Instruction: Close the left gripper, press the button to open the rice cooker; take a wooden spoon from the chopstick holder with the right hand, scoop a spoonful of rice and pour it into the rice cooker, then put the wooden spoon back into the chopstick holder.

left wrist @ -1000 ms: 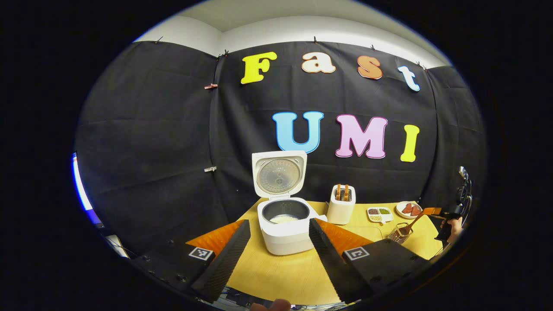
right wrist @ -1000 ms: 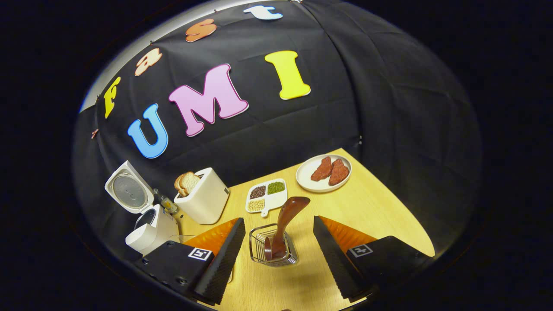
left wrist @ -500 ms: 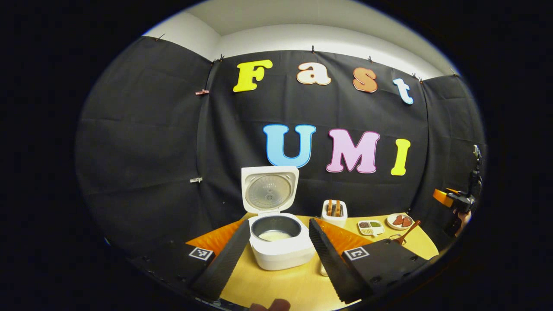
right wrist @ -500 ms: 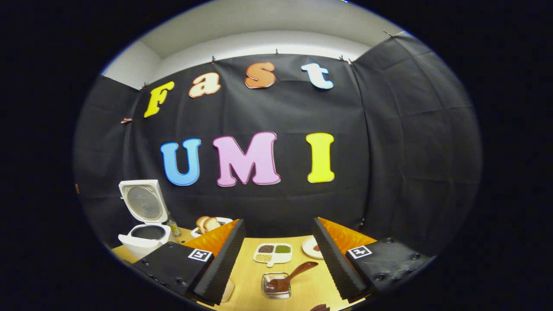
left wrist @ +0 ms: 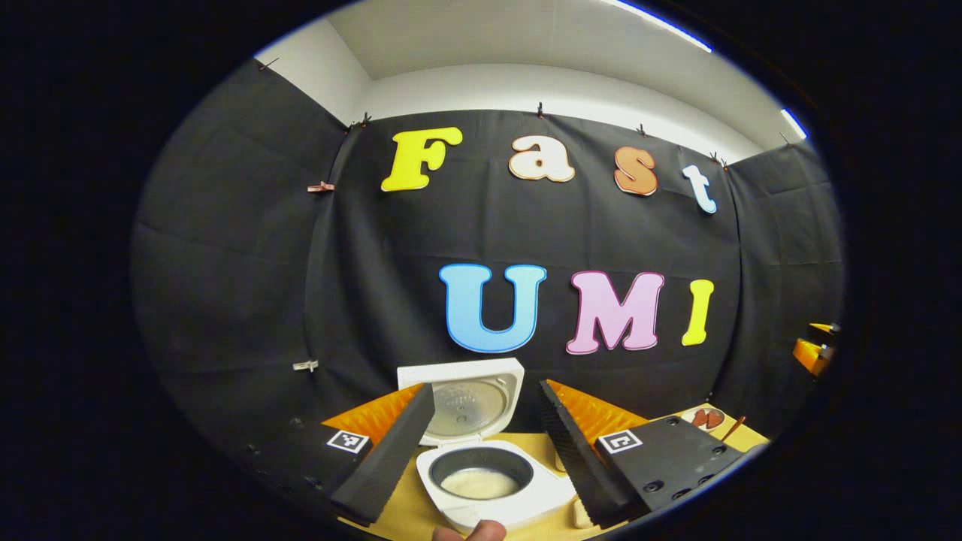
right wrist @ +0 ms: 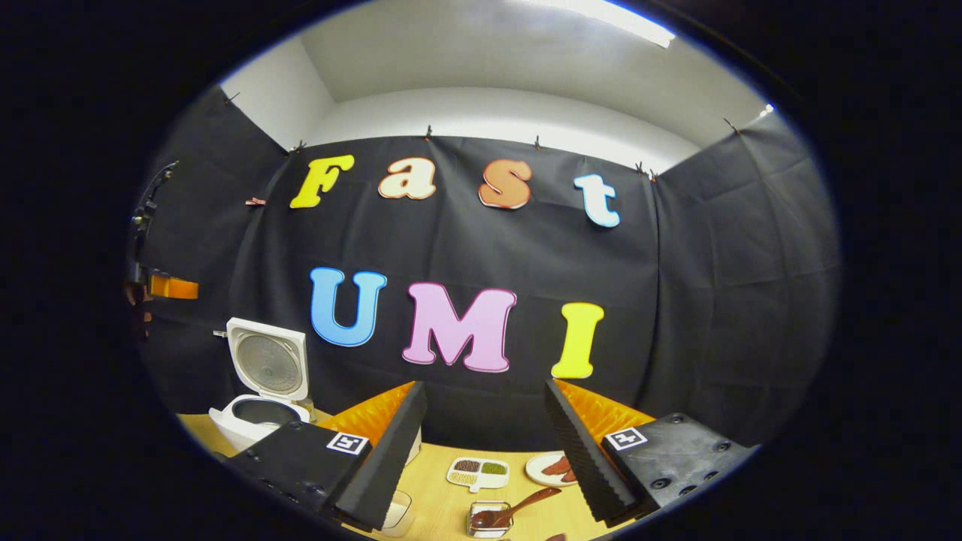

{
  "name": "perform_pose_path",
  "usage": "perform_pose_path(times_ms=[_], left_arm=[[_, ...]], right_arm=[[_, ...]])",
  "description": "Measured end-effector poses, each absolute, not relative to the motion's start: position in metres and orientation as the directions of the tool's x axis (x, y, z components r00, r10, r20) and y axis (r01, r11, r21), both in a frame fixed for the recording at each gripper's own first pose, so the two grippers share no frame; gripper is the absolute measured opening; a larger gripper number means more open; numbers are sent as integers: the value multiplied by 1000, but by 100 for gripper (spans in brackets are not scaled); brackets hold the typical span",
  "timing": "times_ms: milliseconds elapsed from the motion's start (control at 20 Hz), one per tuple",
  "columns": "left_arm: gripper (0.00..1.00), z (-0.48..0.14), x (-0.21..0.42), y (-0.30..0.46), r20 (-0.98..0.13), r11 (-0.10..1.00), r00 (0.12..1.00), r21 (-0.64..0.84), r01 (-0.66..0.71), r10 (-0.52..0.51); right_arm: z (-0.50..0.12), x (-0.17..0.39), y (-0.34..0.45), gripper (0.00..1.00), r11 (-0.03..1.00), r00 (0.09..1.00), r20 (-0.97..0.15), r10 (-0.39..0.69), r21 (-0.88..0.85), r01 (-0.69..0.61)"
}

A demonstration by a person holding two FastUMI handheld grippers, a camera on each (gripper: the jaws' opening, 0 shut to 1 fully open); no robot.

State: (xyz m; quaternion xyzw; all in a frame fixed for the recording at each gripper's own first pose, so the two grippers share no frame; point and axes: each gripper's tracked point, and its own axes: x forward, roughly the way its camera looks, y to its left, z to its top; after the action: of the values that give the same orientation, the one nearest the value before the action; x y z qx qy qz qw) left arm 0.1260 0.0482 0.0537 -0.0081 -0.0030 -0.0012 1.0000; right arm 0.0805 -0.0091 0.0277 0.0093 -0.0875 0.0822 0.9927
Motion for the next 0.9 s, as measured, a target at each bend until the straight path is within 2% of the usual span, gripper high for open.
perform_pose_path(times_ms=[100,150,350,650,900], left_arm=[[95,60,160,54,16,999,1000,-26,18,-18],[97,62,177,58,19,999,1000,-28,21,-20],[95,61,240,71,23,1000,999,-6,22,-22],[94,32,325,87,-14,999,1000,35,-22,23],[94,2,373,98,-60,998,997,42,-41,43]], right_arm=[[33,70,6,95,986,966,195,168,-27,-166],[33,70,12,97,985,966,194,170,-39,-166],[30,69,34,97,987,976,151,156,18,-160],[25,62,32,98,994,985,136,106,-17,-105],[17,43,5,98,999,993,116,20,47,-26]])
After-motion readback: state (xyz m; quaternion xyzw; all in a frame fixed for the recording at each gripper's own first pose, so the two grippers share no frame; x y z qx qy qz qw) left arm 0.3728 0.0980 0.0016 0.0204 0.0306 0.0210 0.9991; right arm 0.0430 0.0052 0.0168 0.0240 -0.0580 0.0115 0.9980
